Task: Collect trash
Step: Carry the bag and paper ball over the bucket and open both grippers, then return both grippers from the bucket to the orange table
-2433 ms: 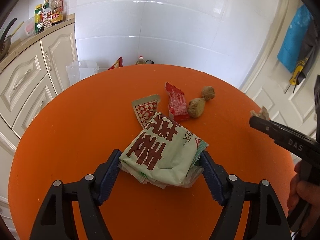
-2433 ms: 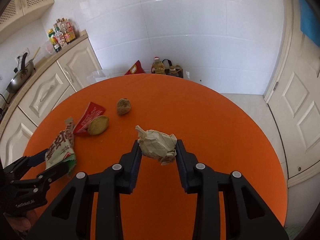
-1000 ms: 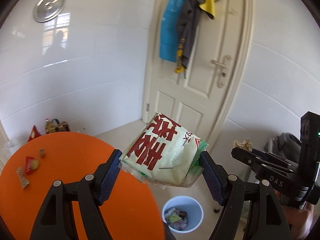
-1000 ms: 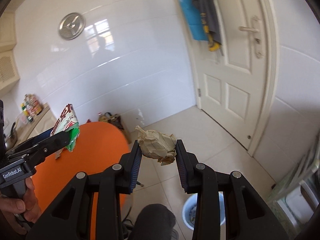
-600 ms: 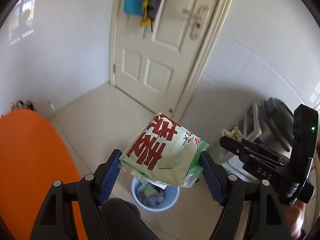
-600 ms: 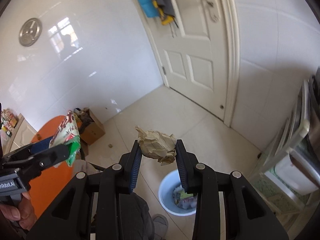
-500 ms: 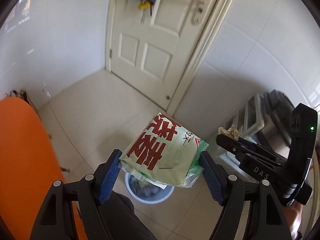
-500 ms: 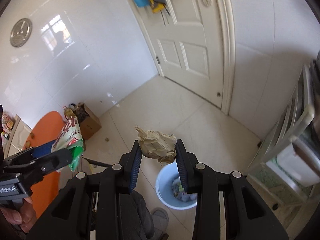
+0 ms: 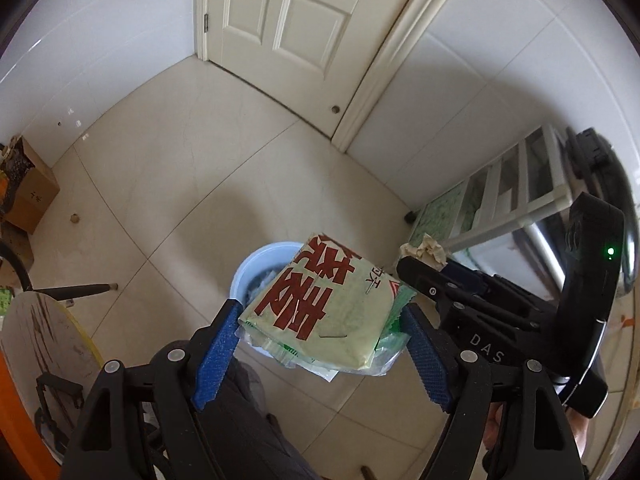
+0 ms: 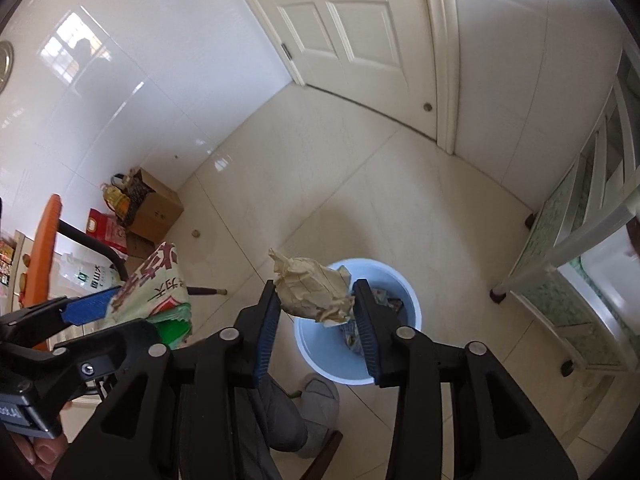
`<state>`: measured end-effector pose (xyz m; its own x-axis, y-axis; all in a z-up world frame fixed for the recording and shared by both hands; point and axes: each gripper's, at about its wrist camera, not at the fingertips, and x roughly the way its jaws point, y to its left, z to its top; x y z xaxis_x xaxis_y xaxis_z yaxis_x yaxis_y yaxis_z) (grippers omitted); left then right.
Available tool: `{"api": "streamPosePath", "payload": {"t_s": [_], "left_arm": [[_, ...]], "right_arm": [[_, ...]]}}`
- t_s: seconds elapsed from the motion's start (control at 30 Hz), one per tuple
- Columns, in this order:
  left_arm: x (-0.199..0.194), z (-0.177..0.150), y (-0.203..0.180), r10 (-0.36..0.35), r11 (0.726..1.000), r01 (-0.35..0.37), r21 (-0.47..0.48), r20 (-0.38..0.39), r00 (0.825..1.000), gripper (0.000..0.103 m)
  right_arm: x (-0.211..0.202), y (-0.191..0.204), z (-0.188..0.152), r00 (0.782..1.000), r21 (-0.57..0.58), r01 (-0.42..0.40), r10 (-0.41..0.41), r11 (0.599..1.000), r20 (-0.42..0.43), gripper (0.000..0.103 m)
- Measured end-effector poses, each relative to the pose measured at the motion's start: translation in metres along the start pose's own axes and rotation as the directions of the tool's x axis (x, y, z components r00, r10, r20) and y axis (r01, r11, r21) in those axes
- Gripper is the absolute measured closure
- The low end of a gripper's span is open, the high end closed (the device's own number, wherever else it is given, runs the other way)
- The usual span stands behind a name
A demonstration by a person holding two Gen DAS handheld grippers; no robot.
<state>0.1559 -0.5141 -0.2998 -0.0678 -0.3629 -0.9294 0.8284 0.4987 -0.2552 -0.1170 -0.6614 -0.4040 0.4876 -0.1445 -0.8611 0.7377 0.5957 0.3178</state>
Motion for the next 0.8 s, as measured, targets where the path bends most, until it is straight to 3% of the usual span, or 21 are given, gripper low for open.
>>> {"api": "streamPosePath", "payload": {"t_s": [0.07, 0.13, 0.3, 0.53, 0.8], "left_arm": [[0.004, 0.004, 0.002, 0.017, 1.0, -0.017, 0.009, -0.008, 1.0, 0.025], [0.006, 0.008, 0.001, 0.037, 0.999, -0.037, 0.015, -0.004, 0.999, 0.02], [-0.001, 0.015, -0.002, 0.085, 0.996, -0.086, 0.014, 0.041, 0.996, 0.019], [-0.036, 0.006, -0.015, 0.179, 0.983, -0.185, 0.012, 0.193, 0.965, 0.008], [-0.083, -0.029, -0.017, 0.198, 0.98, -0.195, -0.04, 0.316, 0.928, 0.008]], "right_arm": [[0.007, -0.007, -0.002, 1.0, 0.027, 0.003, -0.002, 1.0, -0.017, 0.035], [0.009, -0.013, -0.005, 1.0, 0.045, 0.003, -0.003, 0.999, -0.016, 0.019], [0.006, -0.016, -0.009, 1.0, 0.07, 0.027, -0.026, 0.997, -0.002, 0.002], [-0.012, 0.0, -0.007, 0.998, 0.041, 0.06, -0.061, 0.997, 0.034, 0.0], [-0.049, 0.035, 0.004, 0.993, -0.007, 0.043, -0.042, 0.999, 0.108, 0.0]]}}
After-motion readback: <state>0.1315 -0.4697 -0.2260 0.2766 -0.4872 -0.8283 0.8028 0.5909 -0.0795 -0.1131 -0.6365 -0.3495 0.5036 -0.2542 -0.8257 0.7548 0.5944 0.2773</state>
